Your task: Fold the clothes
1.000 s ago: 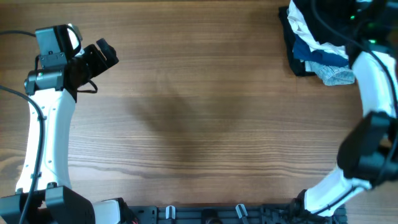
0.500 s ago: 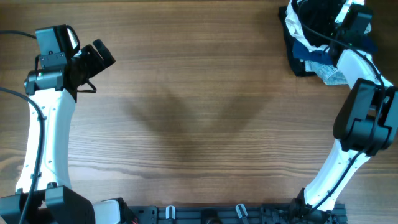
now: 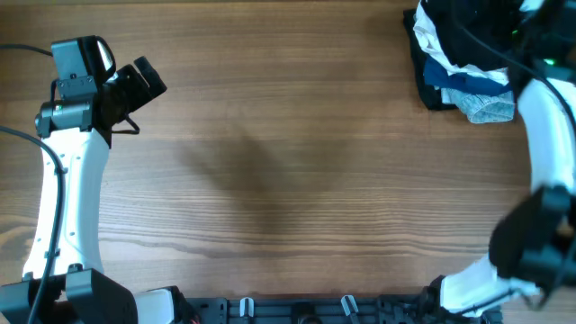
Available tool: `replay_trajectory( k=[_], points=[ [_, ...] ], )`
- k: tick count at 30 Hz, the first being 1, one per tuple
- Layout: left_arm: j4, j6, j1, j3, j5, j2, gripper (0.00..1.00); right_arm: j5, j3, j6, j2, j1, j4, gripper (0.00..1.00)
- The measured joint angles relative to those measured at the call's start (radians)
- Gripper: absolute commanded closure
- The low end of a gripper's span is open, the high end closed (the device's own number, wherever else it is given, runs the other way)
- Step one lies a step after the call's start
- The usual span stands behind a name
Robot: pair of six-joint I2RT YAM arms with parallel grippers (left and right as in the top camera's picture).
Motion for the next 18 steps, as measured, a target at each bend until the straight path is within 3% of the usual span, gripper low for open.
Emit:
replay_trajectory(
  k=[8, 18],
  points=[
    [0.0, 0.0, 0.0, 0.0, 0.0, 0.0, 0.0, -0.076, 0.0, 0.0, -0.259, 0.0, -0.147, 0.0],
    [0.0, 0.0, 0.0, 0.0, 0.0, 0.0, 0.0, -0.163, 0.0, 0.016, -0.33, 0.0, -0.236, 0.0]
  ],
)
